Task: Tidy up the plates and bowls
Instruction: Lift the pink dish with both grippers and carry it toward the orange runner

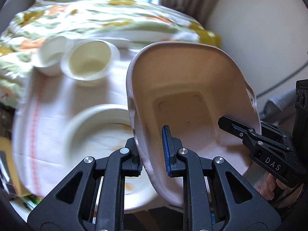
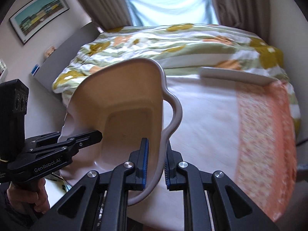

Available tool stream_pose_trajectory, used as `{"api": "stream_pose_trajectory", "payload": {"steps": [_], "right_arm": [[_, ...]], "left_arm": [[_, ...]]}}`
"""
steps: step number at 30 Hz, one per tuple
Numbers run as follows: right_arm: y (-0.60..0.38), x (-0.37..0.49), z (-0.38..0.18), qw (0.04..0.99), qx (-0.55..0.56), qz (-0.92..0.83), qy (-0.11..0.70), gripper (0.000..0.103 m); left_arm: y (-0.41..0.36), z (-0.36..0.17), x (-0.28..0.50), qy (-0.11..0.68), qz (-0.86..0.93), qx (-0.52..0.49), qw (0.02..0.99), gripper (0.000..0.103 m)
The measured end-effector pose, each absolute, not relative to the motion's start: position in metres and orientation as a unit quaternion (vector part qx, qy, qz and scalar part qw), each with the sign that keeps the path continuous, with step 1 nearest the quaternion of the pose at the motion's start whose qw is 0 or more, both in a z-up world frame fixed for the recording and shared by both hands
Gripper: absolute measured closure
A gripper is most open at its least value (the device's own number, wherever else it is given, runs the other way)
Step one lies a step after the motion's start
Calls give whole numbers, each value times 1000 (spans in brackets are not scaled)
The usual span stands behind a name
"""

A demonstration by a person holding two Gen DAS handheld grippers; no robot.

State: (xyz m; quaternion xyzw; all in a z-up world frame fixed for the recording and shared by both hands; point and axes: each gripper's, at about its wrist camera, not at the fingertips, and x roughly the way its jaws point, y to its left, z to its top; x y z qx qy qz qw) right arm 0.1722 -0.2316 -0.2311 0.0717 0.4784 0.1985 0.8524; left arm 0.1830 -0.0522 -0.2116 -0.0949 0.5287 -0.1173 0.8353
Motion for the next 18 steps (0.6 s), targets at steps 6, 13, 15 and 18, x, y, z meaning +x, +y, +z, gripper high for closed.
{"api": "stream_pose_trajectory", "payload": {"steps": [6, 13, 15, 18], "right_arm": [[-318, 157, -262, 849, 90, 148, 498, 90], [-367, 161, -310, 842, 111, 108, 517, 90], [-373, 160, -316, 842, 113, 103, 517, 90], [-376, 157, -319, 843, 115, 99, 515, 90]], "left_arm": [[-141, -250, 190, 554, -157, -79, 814, 88], [-196, -289, 198, 566, -175, -65, 803, 88], [-203, -295, 201, 568, -176, -63, 802, 88], [-212, -303, 204, 569, -174, -53, 802, 88]]}}
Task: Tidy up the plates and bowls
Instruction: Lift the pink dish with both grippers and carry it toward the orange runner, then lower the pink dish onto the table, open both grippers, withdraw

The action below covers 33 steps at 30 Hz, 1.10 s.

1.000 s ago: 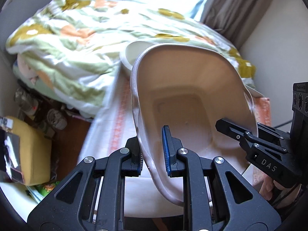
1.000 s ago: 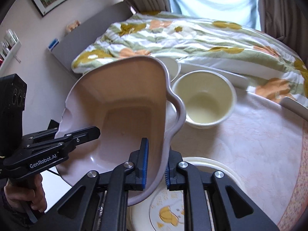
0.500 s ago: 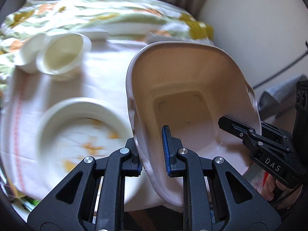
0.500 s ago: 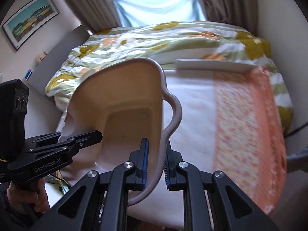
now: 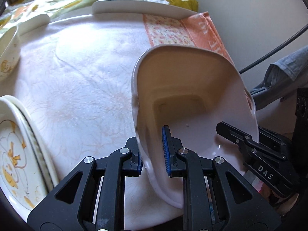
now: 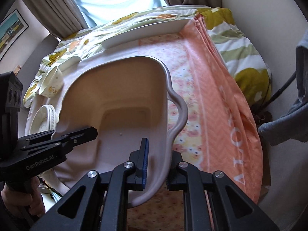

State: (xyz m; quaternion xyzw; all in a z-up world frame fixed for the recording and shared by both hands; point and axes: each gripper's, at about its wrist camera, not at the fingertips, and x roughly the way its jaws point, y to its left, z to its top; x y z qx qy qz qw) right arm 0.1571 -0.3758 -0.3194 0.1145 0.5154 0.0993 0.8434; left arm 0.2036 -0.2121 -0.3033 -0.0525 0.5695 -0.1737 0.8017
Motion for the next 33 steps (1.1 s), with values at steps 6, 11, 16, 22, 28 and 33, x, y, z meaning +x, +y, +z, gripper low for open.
{"api": "stream_pose_trajectory", "payload": {"steps": [6, 11, 16, 22, 28, 33], "right_arm": [[-382, 155, -326, 842, 117, 99, 518, 90], [-383, 155, -332, 837, 118, 101, 525, 90], [-380, 154, -332, 837, 104, 108, 526, 90], [-379, 150, -326, 847, 81, 111, 514, 63], [-384, 142, -311, 861, 84, 121, 486, 9], [-382, 132, -284, 870, 76, 131, 469, 2]], "left_arm": [[-220, -307, 206, 571, -171, -34, 802, 88], [-222, -307, 206, 570, -164, -20, 805, 88], [-220, -306, 210, 578, -157, -16, 801, 84], [-216, -291, 209, 553, -149, -26, 819, 10], [-208, -277, 210, 551, -144, -37, 821, 10], [-193, -244, 197, 533, -138, -47, 833, 10]]}}
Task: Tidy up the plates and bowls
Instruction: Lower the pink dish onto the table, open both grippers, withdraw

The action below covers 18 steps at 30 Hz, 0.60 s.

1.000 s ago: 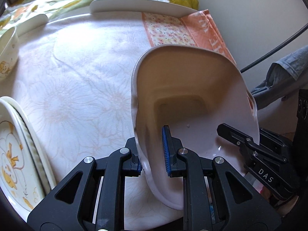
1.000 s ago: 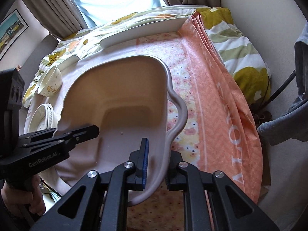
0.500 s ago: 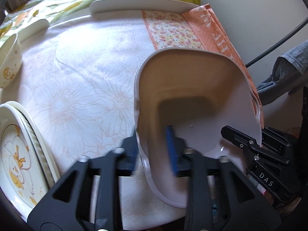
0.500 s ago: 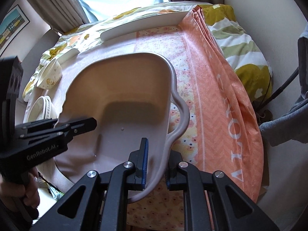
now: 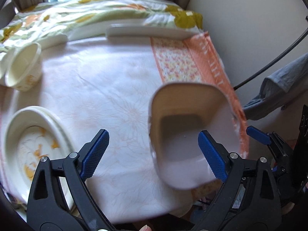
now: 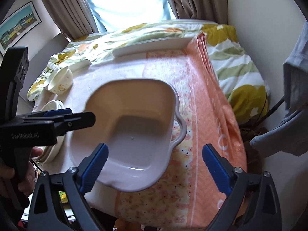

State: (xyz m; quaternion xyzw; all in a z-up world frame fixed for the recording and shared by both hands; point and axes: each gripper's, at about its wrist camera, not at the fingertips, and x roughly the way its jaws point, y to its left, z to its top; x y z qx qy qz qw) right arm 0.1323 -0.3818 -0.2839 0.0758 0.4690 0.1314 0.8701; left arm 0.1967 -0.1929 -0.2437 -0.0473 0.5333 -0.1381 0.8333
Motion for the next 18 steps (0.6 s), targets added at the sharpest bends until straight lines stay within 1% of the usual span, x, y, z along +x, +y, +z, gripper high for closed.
{"api": "stream_pose_trajectory", "payload": {"steps": [2, 5, 9, 11, 18], "right_arm": [[-378, 127, -266, 875, 75, 142, 457, 1], [-368, 119, -233, 893, 59, 160, 417, 1], [-341, 123, -194, 890, 21, 205, 407, 1], [-329, 126, -175, 895, 11, 217, 389, 1], [-280, 151, -127, 904, 15, 245, 351, 1]], "left_arm": [[-182, -223, 187, 520, -129, -48, 843, 10], [-161, -192, 173, 497, -109, -50, 859, 9], [-129, -156, 157, 471, -77, -51, 877, 9], [-106, -136, 149, 456, -51, -55, 887, 9], [-31, -100, 150, 415, 9, -69, 907, 9]]}}
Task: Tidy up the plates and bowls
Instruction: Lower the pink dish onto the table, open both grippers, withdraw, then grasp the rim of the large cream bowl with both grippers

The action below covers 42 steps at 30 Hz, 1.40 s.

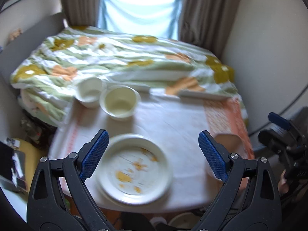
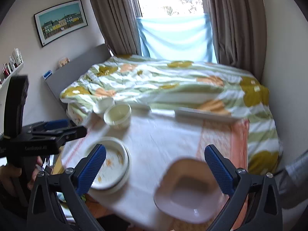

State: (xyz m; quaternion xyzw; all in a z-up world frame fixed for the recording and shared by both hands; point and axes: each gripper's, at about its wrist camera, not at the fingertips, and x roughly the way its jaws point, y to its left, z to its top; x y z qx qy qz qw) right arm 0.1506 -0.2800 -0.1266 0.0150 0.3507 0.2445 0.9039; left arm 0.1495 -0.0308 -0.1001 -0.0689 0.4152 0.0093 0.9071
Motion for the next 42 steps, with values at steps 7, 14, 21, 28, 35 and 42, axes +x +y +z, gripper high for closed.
{"api": "stream_pose_trajectory", "payload": {"steps": [7, 14, 21, 28, 35, 42], "right_arm": [[-206, 213, -126, 892, 10, 256, 372, 1], [-142, 275, -163, 866, 11, 247, 434, 4], [-101, 316, -216, 829, 18, 232, 508, 10], [-81, 347, -265, 797, 36, 210, 565, 38], [-71, 358, -286, 783, 41, 197, 589, 56], [-62, 362, -297, 770, 40, 206, 602, 76]], "left_arm": [[52, -106, 190, 427, 36, -86, 899, 9], [109, -156, 250, 483, 18, -125, 866, 9], [133, -212, 298, 534, -6, -157, 831, 11], [138, -258, 325, 575, -24, -179, 798, 33], [133, -289, 344, 600, -46, -190, 775, 54], [133, -299, 355, 602, -49, -192, 774, 81]]}}
